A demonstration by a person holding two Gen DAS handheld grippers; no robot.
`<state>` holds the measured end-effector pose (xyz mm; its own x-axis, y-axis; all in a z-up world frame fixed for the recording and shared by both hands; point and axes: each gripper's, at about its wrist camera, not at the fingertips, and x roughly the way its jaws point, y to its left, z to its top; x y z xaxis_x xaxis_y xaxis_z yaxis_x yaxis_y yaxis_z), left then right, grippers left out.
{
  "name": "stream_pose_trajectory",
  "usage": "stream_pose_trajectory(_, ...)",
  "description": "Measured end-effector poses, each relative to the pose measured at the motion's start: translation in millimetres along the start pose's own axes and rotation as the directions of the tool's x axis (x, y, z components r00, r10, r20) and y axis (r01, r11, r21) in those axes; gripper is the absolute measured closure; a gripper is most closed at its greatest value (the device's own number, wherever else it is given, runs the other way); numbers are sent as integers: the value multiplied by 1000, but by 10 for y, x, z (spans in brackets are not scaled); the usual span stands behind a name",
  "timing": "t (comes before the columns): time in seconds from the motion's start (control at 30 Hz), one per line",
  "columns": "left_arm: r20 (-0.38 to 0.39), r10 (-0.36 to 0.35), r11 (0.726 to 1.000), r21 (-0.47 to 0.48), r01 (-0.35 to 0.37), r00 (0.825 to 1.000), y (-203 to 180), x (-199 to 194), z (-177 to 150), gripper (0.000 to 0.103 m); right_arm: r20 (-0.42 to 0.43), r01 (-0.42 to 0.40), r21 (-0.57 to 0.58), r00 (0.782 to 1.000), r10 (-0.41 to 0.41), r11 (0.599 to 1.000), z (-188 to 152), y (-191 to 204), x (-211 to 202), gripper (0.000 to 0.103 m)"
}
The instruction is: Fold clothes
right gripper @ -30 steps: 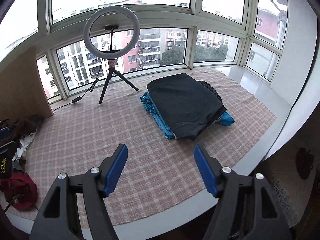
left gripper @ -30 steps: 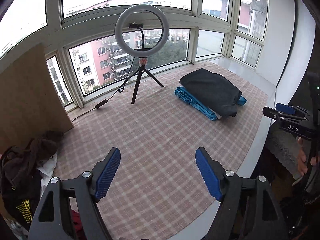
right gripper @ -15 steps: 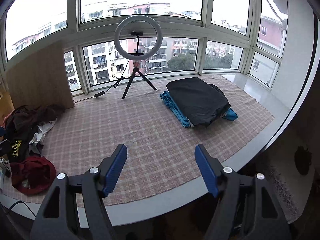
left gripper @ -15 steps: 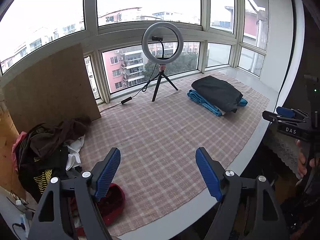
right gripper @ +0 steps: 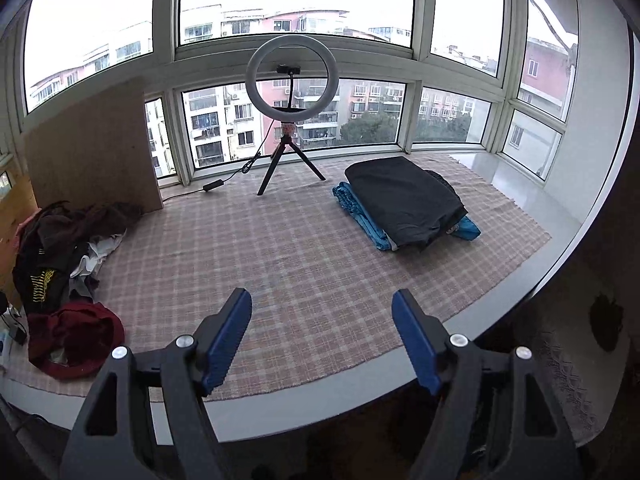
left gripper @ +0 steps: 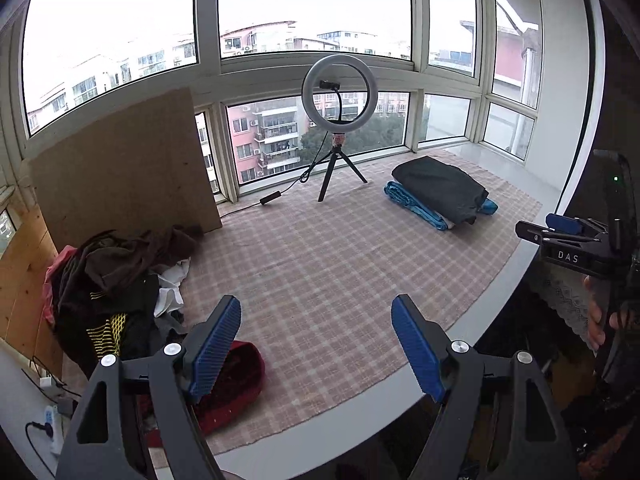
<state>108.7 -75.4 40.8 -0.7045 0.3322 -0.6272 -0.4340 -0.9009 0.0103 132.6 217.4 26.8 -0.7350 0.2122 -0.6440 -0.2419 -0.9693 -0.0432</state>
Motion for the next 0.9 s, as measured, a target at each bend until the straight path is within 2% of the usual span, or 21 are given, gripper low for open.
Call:
stream_pose_trajectory(0.17, 9, 14, 1000, -5, -14, 1000, -11, -77, -52, 26, -2, -6, -9, 1000, 6, 1000, -42, 38, -18, 31)
stream_pose_trajectory(0.37, 15, -15, 1000, 2, 15, 1000, -85, -119, -93, 26, 0, -3, -17, 1000, 3, 1000, -62, 54, -58, 31)
stream_pose_trajectory(0.7, 3, -10, 1000, 18, 10, 1000, -143, -113, -131, 26, 2, -5, -33, 1000, 5, 999, -77, 93, -72, 31)
stream_pose_trajectory(0.9, 24, -16, 1000, 7, 16, 1000, -104, -195, -143, 26, -10, -9, -32, 1000, 8, 999, -99, 117, -35, 31)
